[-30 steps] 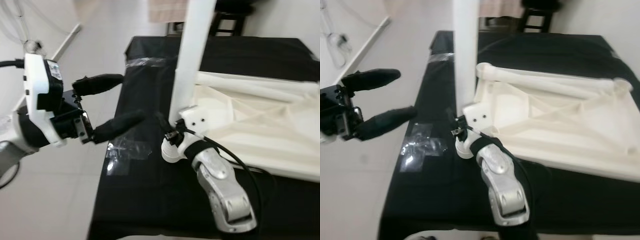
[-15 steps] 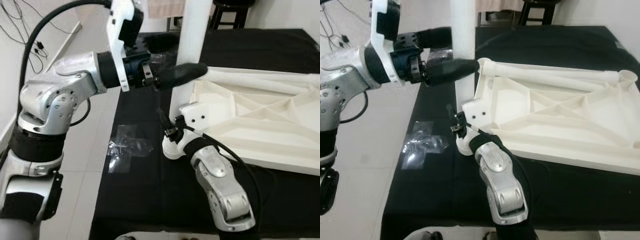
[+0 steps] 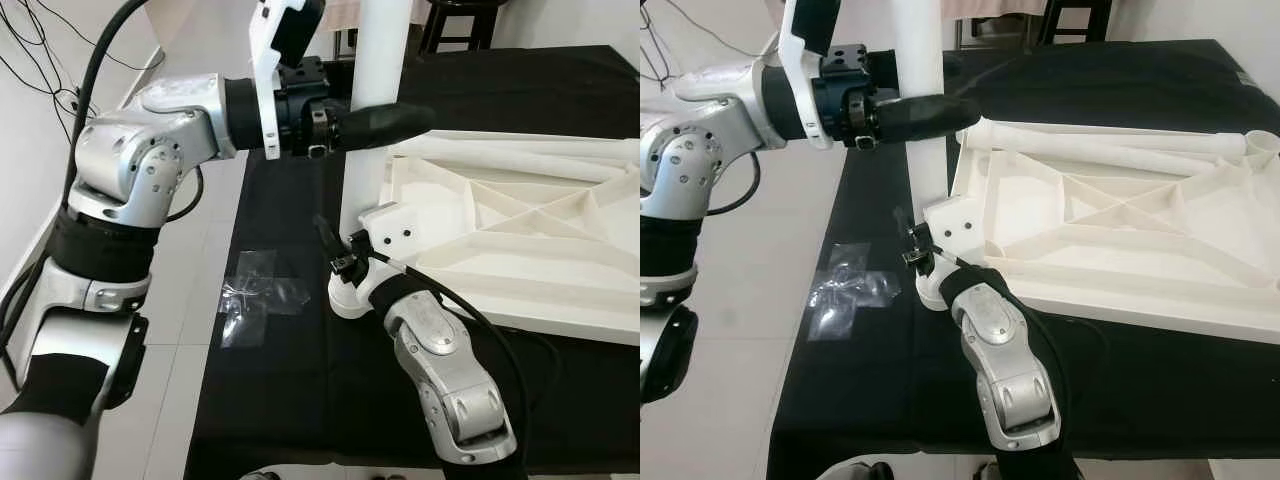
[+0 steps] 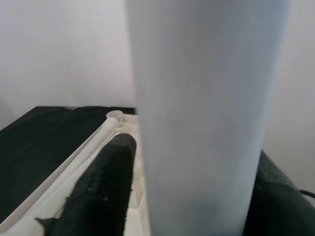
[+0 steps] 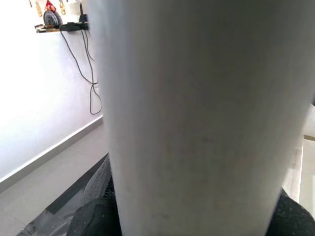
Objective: Building children table
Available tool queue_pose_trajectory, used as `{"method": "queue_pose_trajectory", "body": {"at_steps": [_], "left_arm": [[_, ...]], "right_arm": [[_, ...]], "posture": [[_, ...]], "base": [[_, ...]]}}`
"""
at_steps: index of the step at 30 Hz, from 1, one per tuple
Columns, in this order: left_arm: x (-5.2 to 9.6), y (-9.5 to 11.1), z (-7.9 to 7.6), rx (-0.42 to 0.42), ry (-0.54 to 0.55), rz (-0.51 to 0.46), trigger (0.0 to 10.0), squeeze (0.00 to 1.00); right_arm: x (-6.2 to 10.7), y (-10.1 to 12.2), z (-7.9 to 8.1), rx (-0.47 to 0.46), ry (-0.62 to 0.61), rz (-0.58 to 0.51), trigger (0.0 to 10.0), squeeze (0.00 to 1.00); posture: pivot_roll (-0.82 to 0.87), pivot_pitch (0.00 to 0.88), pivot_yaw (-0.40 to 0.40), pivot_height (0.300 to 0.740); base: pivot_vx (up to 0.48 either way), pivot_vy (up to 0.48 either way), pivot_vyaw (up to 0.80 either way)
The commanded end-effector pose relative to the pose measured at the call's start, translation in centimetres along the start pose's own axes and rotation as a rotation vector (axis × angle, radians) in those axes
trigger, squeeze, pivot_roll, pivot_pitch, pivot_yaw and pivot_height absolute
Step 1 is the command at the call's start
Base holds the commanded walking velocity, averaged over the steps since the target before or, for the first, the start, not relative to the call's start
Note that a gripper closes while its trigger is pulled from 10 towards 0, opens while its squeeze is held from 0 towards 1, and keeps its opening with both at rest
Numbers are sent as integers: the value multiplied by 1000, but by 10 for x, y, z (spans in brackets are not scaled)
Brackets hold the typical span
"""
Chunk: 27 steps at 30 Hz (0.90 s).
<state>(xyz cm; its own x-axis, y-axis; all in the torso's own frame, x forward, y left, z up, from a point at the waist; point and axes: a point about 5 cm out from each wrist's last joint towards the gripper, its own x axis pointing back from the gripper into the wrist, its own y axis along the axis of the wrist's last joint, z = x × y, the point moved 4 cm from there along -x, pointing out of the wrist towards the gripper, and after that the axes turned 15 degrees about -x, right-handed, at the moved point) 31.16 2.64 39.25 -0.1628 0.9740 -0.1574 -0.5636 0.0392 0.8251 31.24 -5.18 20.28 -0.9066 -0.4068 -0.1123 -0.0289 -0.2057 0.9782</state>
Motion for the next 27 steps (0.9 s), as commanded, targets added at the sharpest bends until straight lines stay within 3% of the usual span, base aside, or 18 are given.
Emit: {"method": "queue_pose_trajectory", "body": {"at_steps": [1,6,7,14,17,21,22,23,24,27], "left_arm": [[2,-3,8,9,52,28,0,0],[0,-3,4,25,42,25,0,0],[-1,-3,1,26,29,22,0,0],[-3,-2,-3,33,6,15,0,0],[-4,-2,-6,38,-3,9,0,0],[-4,-1,-8,40,-7,8,0,0],[-3,-1,-8,41,-10,8,0,0],[-3,-1,-8,41,-10,8,0,0],[-3,-1,-8,42,-13,7,0,0],[-2,-1,-10,47,-22,6,0,0]], "right_arm": [[7,-48,-8,-46,-44,200,10000,0],[6,-47,-9,-40,-41,198,10000,0],[6,-46,-8,-40,-29,195,10000,1000],[2,-36,-11,-36,28,170,10000,1000],[-6,-16,-16,-48,176,156,10000,1000],[-11,1,-24,-30,272,135,10000,1000],[-13,13,-26,5,353,121,10000,573],[-13,13,-26,5,353,121,10000,573],[-14,22,-29,37,412,113,10000,0],[-21,34,-36,102,497,125,10000,0]], "posture": [[50,189,53,740],[47,186,51,740],[48,184,51,740],[44,179,52,740],[43,179,53,740],[46,180,53,740],[49,182,56,740],[49,182,56,740],[49,182,56,740],[51,186,61,740]], "base": [[0,0,0],[0,0,0],[0,0,0],[0,0,0],[0,0,0],[0,0,0],[0,0,0],[0,0,0],[0,0,0],[0,0,0]]}}
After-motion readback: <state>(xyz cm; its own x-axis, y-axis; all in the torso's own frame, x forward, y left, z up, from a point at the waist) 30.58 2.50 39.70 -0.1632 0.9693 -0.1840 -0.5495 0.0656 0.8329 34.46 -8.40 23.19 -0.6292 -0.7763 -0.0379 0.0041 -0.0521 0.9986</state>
